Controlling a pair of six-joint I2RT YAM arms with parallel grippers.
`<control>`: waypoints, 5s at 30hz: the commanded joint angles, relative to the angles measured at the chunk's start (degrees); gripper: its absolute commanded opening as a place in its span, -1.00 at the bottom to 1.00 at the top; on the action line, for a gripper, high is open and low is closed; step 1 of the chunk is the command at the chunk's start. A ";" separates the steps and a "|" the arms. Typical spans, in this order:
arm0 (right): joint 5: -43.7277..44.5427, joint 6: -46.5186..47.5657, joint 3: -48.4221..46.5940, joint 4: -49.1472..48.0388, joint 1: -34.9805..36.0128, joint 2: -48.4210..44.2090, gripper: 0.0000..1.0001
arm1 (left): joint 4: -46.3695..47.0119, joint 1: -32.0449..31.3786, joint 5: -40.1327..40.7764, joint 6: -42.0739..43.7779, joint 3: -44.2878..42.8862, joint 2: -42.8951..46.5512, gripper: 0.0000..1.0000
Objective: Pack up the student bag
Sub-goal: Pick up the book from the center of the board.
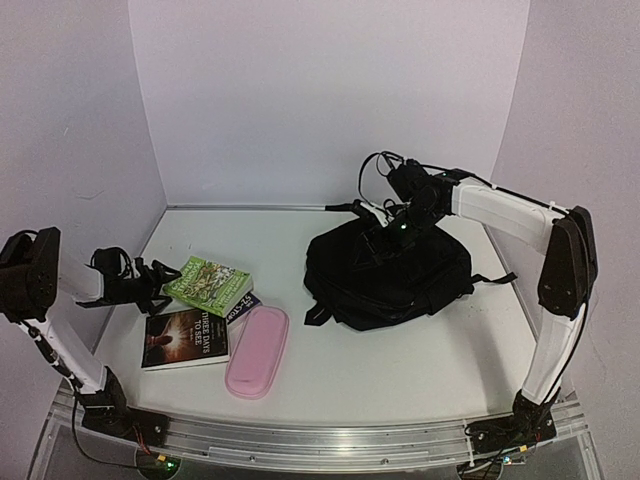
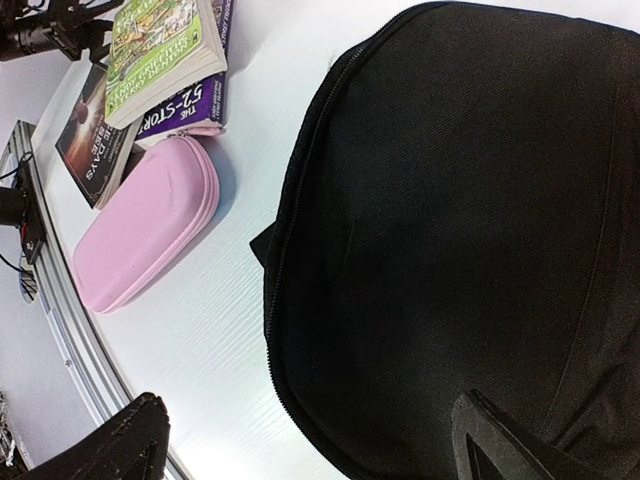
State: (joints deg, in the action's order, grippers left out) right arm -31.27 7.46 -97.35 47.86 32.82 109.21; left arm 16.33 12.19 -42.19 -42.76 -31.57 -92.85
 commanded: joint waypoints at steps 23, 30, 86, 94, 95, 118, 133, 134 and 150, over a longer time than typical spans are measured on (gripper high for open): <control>-0.99 -5.08 -4.08 -2.00 0.32 -4.10 0.96 | 10.39 0.23 -3.77 -12.20 1.32 7.91 -0.76; -6.77 -15.76 -7.54 -6.10 0.32 -0.89 0.96 | 1.81 0.16 -0.40 -14.39 -2.47 19.54 -1.00; -18.30 -60.05 2.30 -42.49 -2.54 -5.85 0.84 | 54.93 -46.35 32.62 -38.80 -19.91 -1.13 -1.00; -18.46 -57.83 1.79 -42.59 -3.00 -8.78 -0.09 | 57.65 -48.90 32.56 -40.50 -22.02 -5.52 -1.00; -18.25 -57.69 2.07 -42.58 -3.10 -9.11 -0.09 | 57.72 -48.92 32.40 -40.67 -22.13 -5.73 -1.00; -28.87 -51.49 8.69 -42.41 -8.67 -16.07 -1.00 | 25.16 -50.24 20.01 -24.57 -24.89 0.72 0.64; -43.52 -45.41 24.34 -41.83 -8.70 -28.17 -1.00 | 17.25 -50.29 -6.85 -14.86 -23.16 4.69 0.93; -43.59 -45.20 24.72 -41.82 -8.67 -28.08 -1.00 | 17.54 -50.38 -7.27 -15.31 -23.18 4.73 0.88; -45.14 -44.62 25.48 -41.45 -5.97 -23.95 -1.00 | 33.04 -51.10 -12.22 -27.35 -21.82 1.42 -0.03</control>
State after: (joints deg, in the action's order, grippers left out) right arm -72.02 -38.71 -70.89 11.63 26.01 84.95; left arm 41.48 -38.60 -52.23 -65.85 -53.80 -89.91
